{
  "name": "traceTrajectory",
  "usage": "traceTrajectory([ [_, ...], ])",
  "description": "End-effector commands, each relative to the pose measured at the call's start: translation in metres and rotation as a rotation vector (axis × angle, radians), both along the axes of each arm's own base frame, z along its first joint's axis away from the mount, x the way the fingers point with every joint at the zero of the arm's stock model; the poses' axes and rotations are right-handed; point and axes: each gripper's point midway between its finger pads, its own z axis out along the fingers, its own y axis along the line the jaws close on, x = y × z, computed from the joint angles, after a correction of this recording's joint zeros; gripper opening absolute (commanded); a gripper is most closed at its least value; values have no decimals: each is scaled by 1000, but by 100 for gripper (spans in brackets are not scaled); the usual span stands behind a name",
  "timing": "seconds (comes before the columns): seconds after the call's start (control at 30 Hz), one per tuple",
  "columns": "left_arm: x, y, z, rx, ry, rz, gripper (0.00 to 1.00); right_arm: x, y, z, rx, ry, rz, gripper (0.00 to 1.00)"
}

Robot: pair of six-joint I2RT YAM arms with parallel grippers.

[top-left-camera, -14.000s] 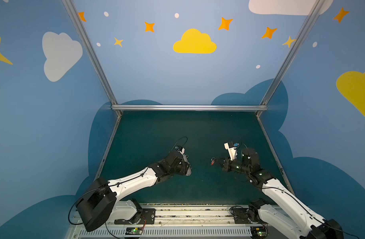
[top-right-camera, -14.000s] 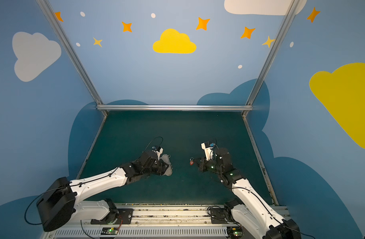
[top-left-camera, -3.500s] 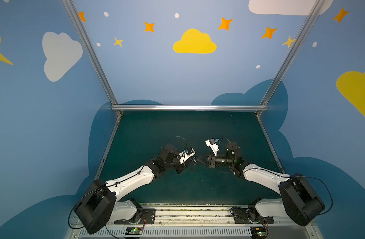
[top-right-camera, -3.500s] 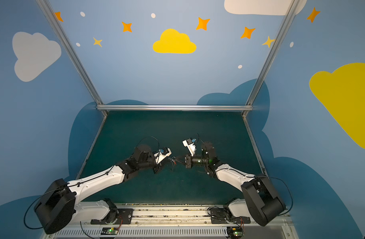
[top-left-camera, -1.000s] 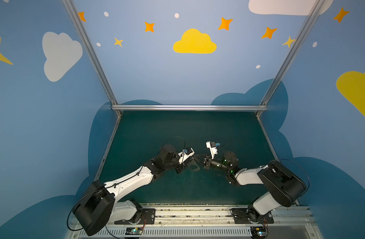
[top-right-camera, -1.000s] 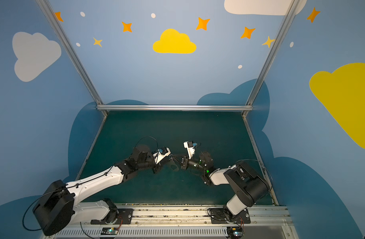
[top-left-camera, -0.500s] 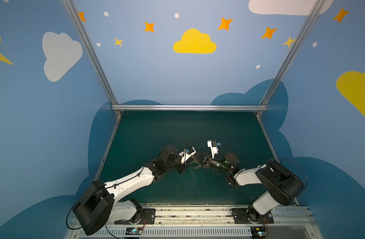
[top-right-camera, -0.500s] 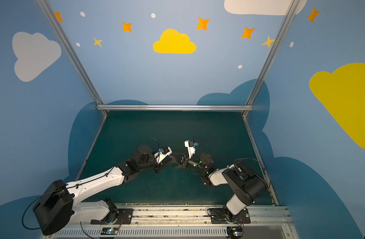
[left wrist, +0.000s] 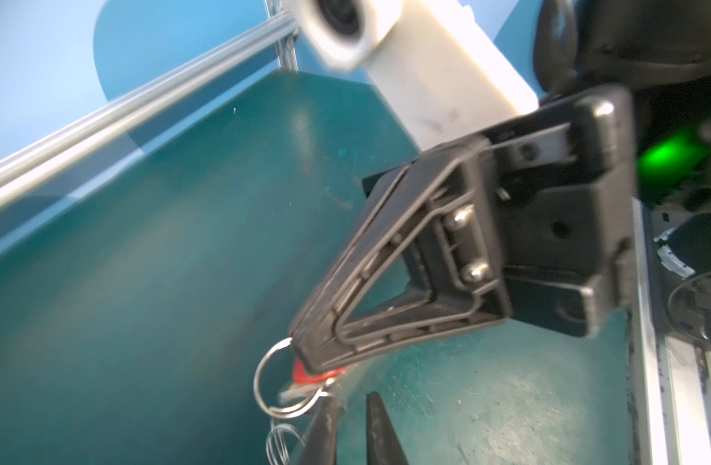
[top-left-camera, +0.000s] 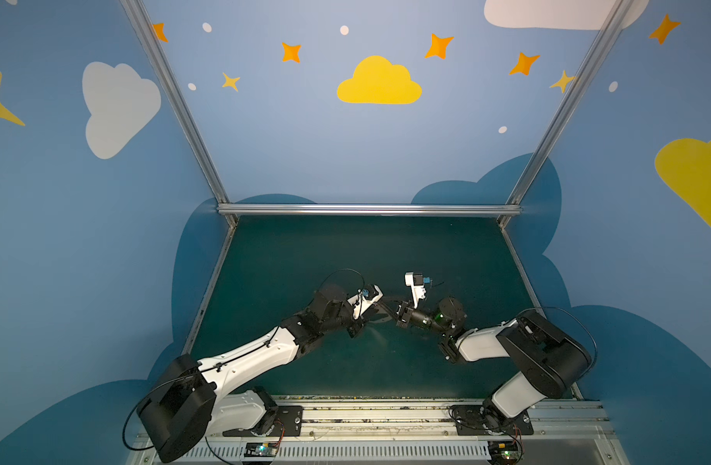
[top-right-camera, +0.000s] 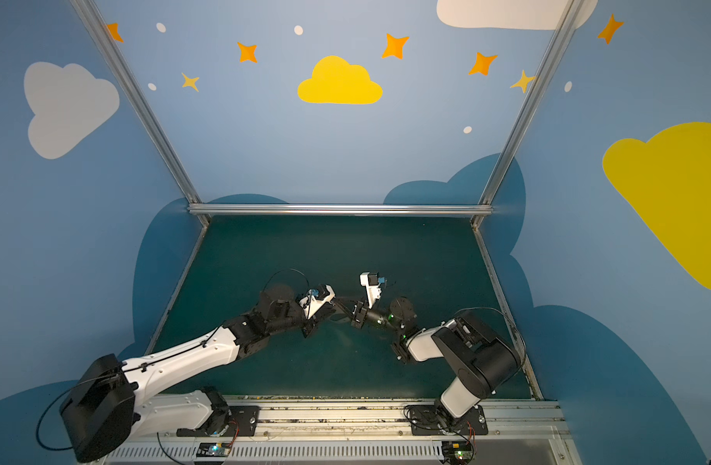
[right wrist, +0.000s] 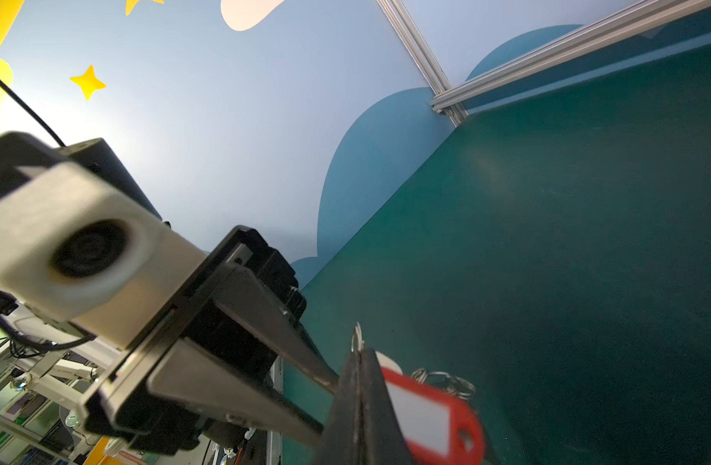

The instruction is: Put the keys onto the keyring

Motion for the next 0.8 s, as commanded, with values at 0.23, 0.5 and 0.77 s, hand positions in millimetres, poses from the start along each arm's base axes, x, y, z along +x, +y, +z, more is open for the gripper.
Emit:
traceTrajectory([
  [0.23,11,13,43,-113,-56,96,34,-6,3,20,40,-49,54,0],
  [0.5,44,59,63,-291,157,345,45,-7,2,28,54,-62,65,0],
  [0.77,34,44,73,-476,469,148,32,-7,1,34,63,-77,64,0],
])
